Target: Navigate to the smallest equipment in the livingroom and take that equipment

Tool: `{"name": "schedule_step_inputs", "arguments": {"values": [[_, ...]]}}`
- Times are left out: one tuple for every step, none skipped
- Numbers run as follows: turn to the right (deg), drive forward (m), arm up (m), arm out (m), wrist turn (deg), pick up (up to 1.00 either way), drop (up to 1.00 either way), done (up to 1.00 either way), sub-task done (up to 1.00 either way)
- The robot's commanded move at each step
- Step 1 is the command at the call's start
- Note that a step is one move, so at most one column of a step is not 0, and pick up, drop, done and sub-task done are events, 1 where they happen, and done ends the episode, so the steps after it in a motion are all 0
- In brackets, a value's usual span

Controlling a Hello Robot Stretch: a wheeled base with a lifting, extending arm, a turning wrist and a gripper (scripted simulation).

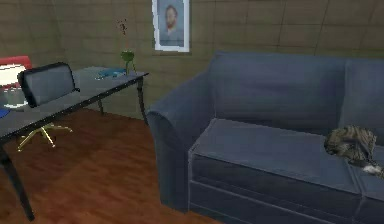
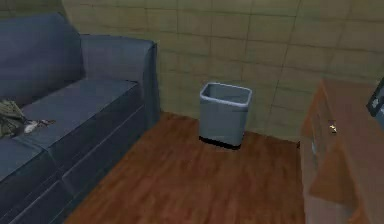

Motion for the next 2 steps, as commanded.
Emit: {"name": "schedule_step_inputs", "arguments": {"values": [[-30.0,0.00,0.00,0.00,0.0,0.00,0.00,0.00,0.00],[0.0,1.00,0.00,0.00,0.0,0.00,0.00,0.00,0.00]]}}
